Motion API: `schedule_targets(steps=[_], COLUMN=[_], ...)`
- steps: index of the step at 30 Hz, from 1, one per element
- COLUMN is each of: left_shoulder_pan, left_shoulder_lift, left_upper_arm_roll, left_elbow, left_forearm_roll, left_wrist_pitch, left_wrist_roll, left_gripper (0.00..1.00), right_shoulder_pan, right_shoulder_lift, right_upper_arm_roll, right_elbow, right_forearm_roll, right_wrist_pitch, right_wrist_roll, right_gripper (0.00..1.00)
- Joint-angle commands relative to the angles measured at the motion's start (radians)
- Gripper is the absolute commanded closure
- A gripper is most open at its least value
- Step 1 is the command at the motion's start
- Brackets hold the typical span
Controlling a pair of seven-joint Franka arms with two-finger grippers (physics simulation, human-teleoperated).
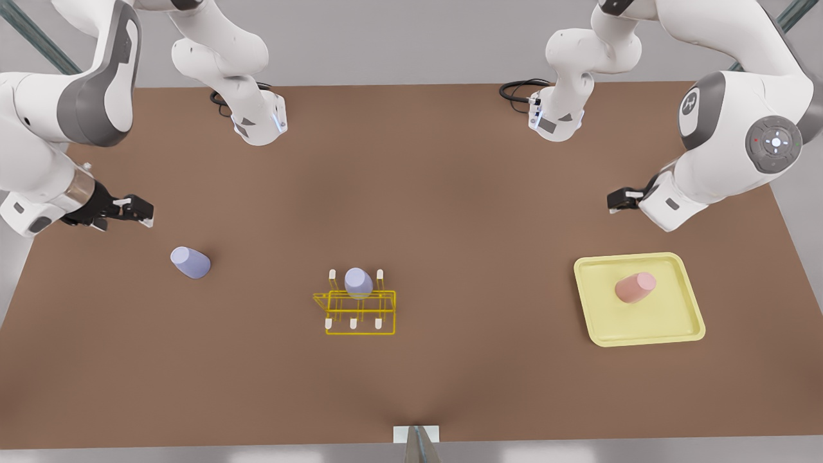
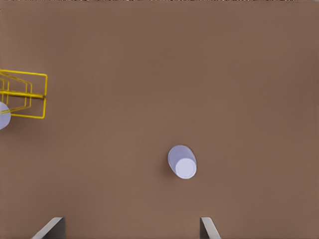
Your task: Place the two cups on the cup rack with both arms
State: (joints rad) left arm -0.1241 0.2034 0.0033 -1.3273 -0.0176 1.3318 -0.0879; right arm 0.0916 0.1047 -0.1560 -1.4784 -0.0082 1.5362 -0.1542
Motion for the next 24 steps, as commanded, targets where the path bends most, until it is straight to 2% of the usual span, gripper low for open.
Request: schedule_targets(steps=[1, 2, 3, 5, 7, 9, 12, 16, 24], left_shoulder_pan=[0.001, 0.004, 0.101, 0.218, 0.265, 0.294, 0.294, 0.279, 0.261], left_shoulder_lift=[-0.001, 0.004, 0.051, 0.175, 0.267, 0.338, 0.314, 0.312, 0.344], left_upper_arm_roll=[0.001, 0.004, 0.004, 0.004, 0.007, 0.009, 0.035, 0.066, 0.066], left_elbow=[0.0, 0.0, -0.006, -0.006, -0.007, -0.013, -0.2, -0.348, -0.405], left_forearm_roll=[-0.001, -0.002, -0.005, 0.002, 0.077, 0.067, 0.038, 0.039, 0.038], left_wrist_pitch=[0.029, 0.029, 0.072, 0.277, 0.429, 0.484, 0.639, 0.814, 0.853], left_wrist_roll=[-0.039, -0.036, 0.126, 0.379, 0.499, 0.494, 0.491, 0.485, 0.433], left_gripper=[0.0, 0.0, 0.0, 0.0, 0.0, 0.0, 0.0, 0.0, 0.0], right_shoulder_pan=[0.003, 0.003, -0.012, -0.038, -0.07, -0.079, -0.092, -0.102, -0.116], right_shoulder_lift=[0.0, 0.009, 0.067, 0.127, 0.173, 0.214, 0.251, 0.228, 0.207], right_upper_arm_roll=[0.0, 0.0, 0.0, -0.002, 0.0, 0.0, 0.0, 0.0, 0.0], right_elbow=[0.0, 0.0, -0.023, -0.137, -0.223, -0.258, -0.307, -0.408, -0.551], right_forearm_roll=[0.004, 0.001, 0.0, -0.004, 0.01, 0.011, 0.011, 0.013, 0.011], right_wrist_pitch=[0.028, 0.027, 0.058, 0.186, 0.321, 0.403, 0.479, 0.57, 0.683], right_wrist_roll=[-0.051, -0.059, -0.07, -0.073, -0.073, -0.073, -0.073, -0.093, -0.171], right_gripper=[0.0, 0.0, 0.0, 0.0, 0.0, 0.0, 0.0, 0.0, 0.0])
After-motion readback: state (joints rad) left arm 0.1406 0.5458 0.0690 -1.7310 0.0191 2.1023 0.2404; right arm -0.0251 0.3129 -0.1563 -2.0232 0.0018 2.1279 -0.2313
